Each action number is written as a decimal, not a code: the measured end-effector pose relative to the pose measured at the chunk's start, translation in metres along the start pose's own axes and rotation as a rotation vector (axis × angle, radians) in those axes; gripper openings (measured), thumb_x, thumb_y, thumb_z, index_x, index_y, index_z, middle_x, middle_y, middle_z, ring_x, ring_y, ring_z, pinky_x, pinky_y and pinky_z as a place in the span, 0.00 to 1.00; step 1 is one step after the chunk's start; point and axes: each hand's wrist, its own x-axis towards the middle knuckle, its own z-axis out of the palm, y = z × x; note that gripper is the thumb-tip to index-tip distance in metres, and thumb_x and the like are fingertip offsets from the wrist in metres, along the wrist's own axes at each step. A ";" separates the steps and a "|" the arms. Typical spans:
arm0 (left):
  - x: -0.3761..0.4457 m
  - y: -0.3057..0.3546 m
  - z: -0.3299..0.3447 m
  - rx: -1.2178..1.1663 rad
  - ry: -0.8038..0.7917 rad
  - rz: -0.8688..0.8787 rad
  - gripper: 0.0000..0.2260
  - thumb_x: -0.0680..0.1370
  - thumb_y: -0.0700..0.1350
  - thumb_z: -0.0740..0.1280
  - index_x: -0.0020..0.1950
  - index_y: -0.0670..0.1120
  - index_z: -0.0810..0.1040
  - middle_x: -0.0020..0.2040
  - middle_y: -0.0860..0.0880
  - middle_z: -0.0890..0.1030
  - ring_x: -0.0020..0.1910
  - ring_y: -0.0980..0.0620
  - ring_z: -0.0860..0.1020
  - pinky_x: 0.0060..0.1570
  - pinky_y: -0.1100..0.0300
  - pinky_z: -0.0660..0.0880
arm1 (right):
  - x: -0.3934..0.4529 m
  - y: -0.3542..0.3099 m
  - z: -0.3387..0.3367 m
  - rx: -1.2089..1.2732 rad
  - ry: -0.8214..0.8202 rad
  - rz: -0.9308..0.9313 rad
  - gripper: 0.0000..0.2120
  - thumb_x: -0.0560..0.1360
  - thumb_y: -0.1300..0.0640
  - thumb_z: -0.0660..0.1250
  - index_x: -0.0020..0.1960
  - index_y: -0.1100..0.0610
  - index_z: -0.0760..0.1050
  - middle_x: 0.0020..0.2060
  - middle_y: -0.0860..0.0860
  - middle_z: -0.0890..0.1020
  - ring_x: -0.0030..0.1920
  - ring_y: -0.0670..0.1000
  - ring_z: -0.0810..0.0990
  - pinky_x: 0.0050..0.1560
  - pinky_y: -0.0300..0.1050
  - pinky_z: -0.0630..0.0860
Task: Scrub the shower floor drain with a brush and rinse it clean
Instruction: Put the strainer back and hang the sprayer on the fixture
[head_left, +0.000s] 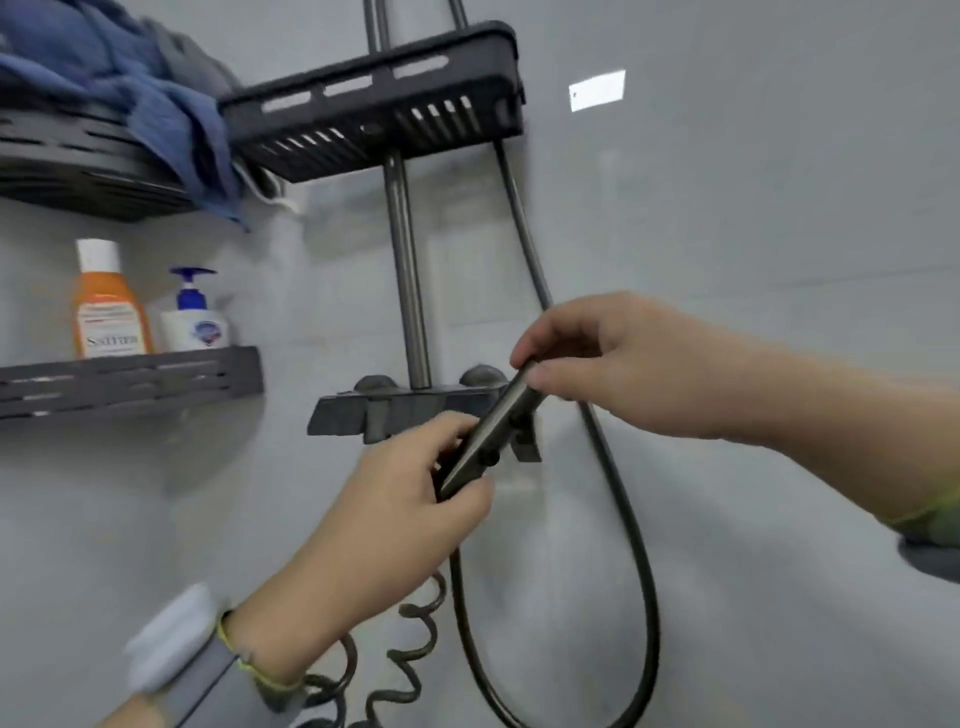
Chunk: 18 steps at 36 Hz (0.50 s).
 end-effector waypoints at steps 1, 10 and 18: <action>0.003 -0.002 -0.006 0.068 0.021 0.025 0.09 0.76 0.45 0.69 0.50 0.59 0.77 0.37 0.51 0.77 0.31 0.53 0.75 0.31 0.59 0.73 | 0.002 -0.002 0.001 -0.008 0.016 -0.013 0.04 0.76 0.49 0.68 0.50 0.44 0.81 0.41 0.44 0.84 0.43 0.46 0.82 0.50 0.46 0.80; 0.035 -0.048 -0.103 0.531 0.185 0.106 0.02 0.73 0.55 0.67 0.45 0.59 0.76 0.39 0.55 0.76 0.41 0.58 0.74 0.41 0.55 0.72 | 0.090 -0.056 0.030 -0.114 0.110 -0.215 0.12 0.75 0.38 0.67 0.45 0.46 0.81 0.35 0.49 0.83 0.35 0.49 0.80 0.40 0.48 0.79; 0.069 -0.076 -0.151 0.594 0.233 0.089 0.05 0.75 0.54 0.70 0.43 0.55 0.77 0.39 0.55 0.77 0.40 0.58 0.76 0.42 0.52 0.74 | 0.147 -0.088 0.052 -0.145 0.232 -0.331 0.10 0.77 0.43 0.66 0.49 0.47 0.82 0.35 0.45 0.81 0.33 0.43 0.76 0.33 0.39 0.71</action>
